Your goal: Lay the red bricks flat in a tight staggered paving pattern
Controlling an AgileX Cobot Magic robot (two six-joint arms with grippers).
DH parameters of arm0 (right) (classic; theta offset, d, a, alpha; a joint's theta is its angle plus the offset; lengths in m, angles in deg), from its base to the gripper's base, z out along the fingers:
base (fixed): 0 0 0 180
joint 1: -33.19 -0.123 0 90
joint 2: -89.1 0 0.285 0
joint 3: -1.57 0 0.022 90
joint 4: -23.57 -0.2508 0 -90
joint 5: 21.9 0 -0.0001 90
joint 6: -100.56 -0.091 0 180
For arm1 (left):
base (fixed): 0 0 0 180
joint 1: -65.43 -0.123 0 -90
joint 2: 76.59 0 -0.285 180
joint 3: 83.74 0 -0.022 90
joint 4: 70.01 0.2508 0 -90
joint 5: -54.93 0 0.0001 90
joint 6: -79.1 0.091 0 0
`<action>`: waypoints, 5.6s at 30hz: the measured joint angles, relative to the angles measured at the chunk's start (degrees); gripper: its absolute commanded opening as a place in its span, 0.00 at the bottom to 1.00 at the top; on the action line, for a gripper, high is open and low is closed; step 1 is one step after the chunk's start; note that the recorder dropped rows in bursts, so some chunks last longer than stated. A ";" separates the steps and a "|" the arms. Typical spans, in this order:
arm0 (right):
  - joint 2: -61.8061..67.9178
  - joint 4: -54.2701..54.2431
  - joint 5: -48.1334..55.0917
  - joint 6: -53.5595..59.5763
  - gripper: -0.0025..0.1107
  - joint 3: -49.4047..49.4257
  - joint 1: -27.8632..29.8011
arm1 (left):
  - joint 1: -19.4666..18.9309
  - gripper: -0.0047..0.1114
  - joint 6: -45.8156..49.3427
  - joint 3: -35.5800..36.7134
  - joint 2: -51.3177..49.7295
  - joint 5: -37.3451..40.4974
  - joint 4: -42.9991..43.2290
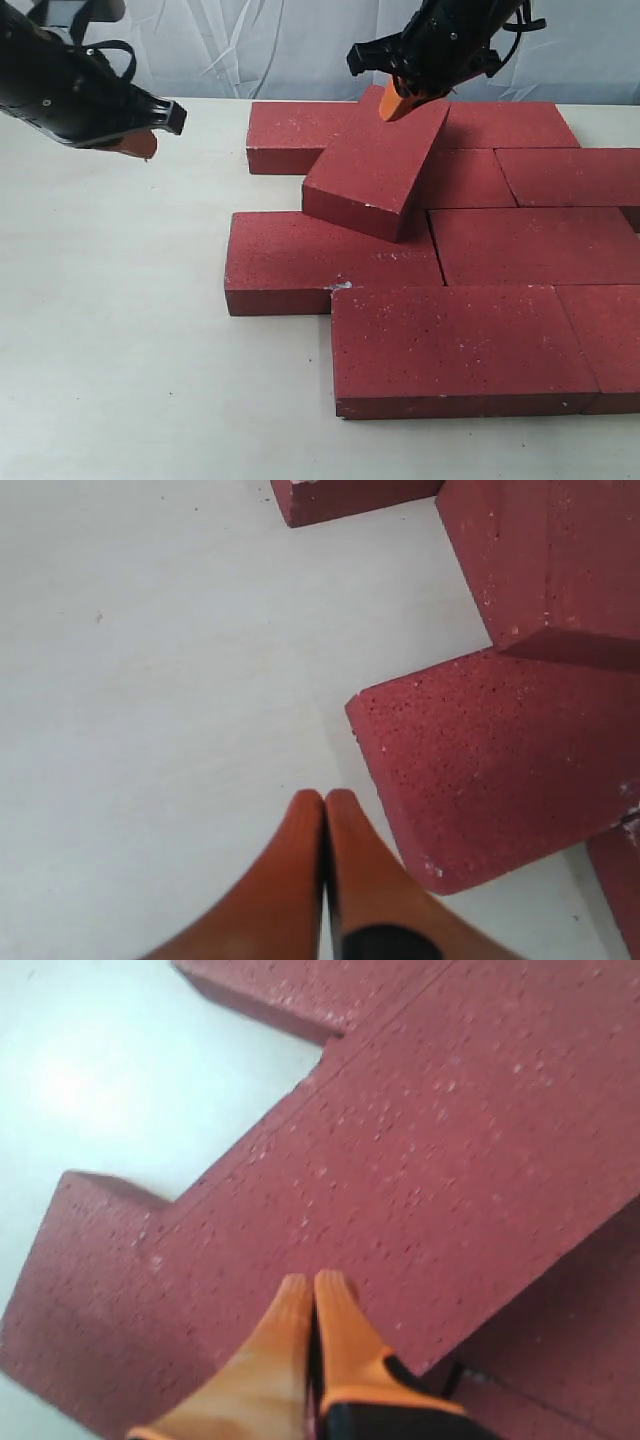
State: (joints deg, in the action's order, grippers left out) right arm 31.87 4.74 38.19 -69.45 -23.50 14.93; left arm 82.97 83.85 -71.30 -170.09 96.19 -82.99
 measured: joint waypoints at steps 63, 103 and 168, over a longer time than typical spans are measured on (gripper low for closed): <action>3.41 8.41 9.31 -5.87 0.02 3.65 -6.17 | 0.00 0.04 0.19 13.82 7.45 -14.30 -0.73; 2.85 31.15 3.63 -17.67 0.02 6.81 -8.85 | 0.00 0.04 0.33 13.82 7.45 -15.81 -0.63; -7.94 1.73 -4.09 -4.48 0.02 26.47 -10.32 | 0.00 0.04 0.33 13.82 7.45 -16.59 -2.32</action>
State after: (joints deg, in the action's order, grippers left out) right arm 23.93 6.47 34.09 -73.93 2.96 4.61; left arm 82.97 84.18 -57.48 -162.64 79.60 -85.31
